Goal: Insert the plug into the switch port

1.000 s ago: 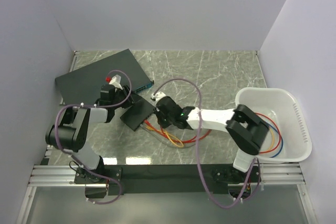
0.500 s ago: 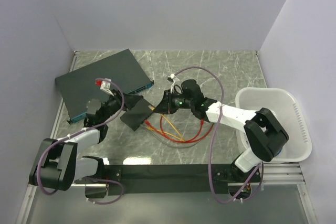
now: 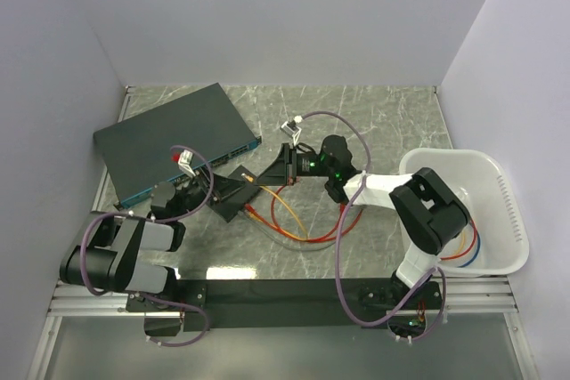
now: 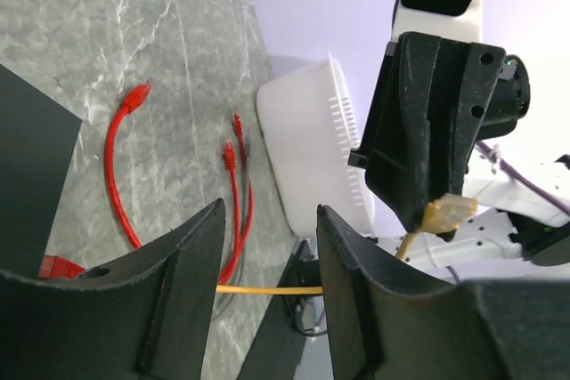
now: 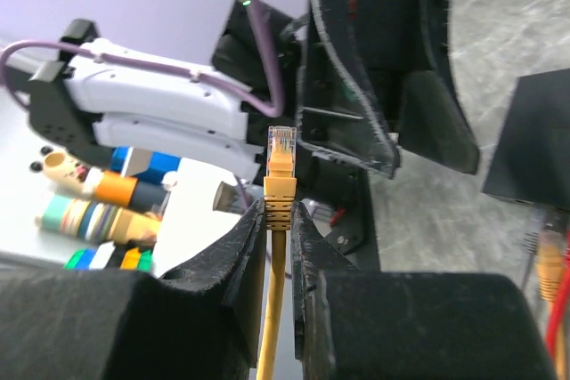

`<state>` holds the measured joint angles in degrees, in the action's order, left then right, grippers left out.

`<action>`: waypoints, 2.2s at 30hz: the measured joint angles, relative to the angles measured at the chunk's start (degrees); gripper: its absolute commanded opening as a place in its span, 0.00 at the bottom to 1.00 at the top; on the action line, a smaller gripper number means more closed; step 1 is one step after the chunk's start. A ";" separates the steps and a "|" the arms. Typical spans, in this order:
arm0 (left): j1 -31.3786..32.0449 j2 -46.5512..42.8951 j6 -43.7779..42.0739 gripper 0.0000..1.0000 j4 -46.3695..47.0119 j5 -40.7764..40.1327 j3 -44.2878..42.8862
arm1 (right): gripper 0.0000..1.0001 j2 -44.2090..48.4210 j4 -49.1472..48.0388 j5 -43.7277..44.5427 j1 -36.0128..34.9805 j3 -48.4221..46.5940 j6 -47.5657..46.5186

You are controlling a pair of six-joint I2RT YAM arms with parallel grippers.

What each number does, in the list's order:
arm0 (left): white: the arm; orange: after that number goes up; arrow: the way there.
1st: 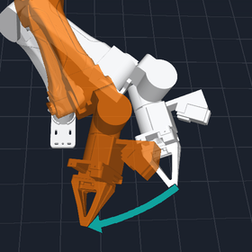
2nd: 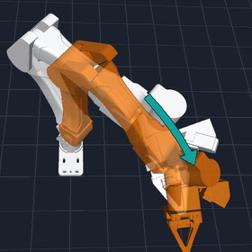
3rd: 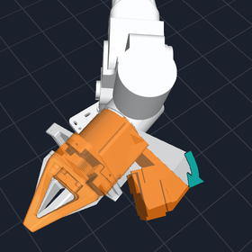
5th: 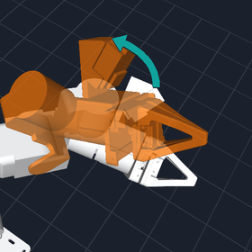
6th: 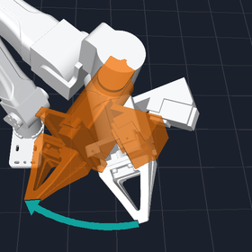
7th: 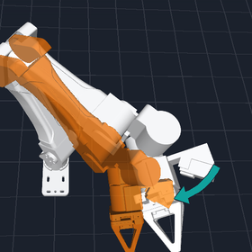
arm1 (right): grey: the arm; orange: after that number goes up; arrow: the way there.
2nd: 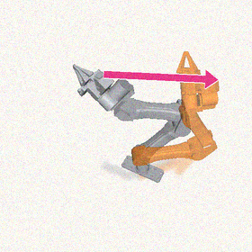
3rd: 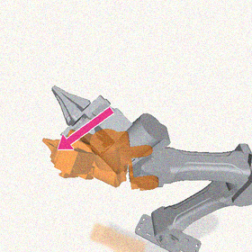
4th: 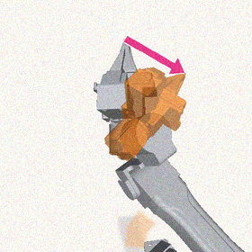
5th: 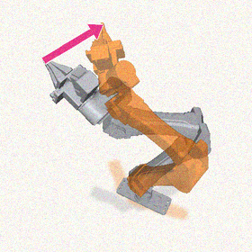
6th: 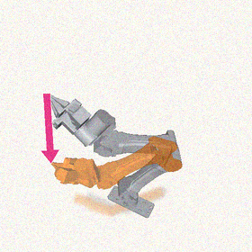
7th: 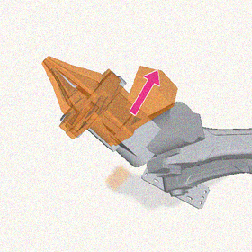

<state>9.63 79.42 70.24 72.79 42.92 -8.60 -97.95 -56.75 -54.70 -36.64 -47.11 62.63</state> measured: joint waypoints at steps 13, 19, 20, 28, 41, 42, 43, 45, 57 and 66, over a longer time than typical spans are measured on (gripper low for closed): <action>0.00 -9.86 2.82 0.52 0.11 0.72 0.02 | 0.00 -4.09 -8.02 -1.33 0.33 -0.02 7.48; 0.11 -17.29 0.94 0.52 0.59 0.76 0.13 | 0.00 -4.31 -8.55 -1.27 0.33 -0.04 8.11; 0.11 -18.45 0.33 0.52 0.79 0.76 0.13 | 0.00 -4.31 -8.31 -1.25 0.31 -0.07 8.02; 0.11 -20.59 -2.32 0.52 0.96 0.74 0.13 | 0.00 -4.28 -8.15 -1.09 0.15 -0.24 8.02; 0.11 -18.14 -3.96 0.52 1.60 -0.39 0.13 | 0.00 -3.45 -6.14 -0.87 -0.50 -0.61 6.25; 0.11 -18.16 -4.42 0.52 1.60 -0.74 0.13 | 0.00 -3.28 -5.70 -0.87 -0.87 -0.70 5.88; 0.11 -18.16 -4.63 0.52 1.60 -0.79 0.11 | 0.00 -3.26 -5.49 -0.87 -1.11 -0.81 5.79; 0.22 -18.16 -4.83 0.51 1.57 -0.81 -0.02 | 0.00 -3.23 -5.11 -0.85 -1.79 -1.22 5.62; 0.59 -18.27 -5.40 0.40 1.57 -0.70 -0.55 | 0.00 -3.56 -5.68 0.44 -3.23 -2.51 6.43; 0.48 -19.50 -6.16 0.01 1.40 -1.33 -1.18 | 0.00 -5.57 -9.75 1.25 -3.23 -3.43 9.01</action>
<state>10.11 59.92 64.07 74.19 41.58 -9.78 -103.53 -66.50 -53.45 -39.88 -50.54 71.64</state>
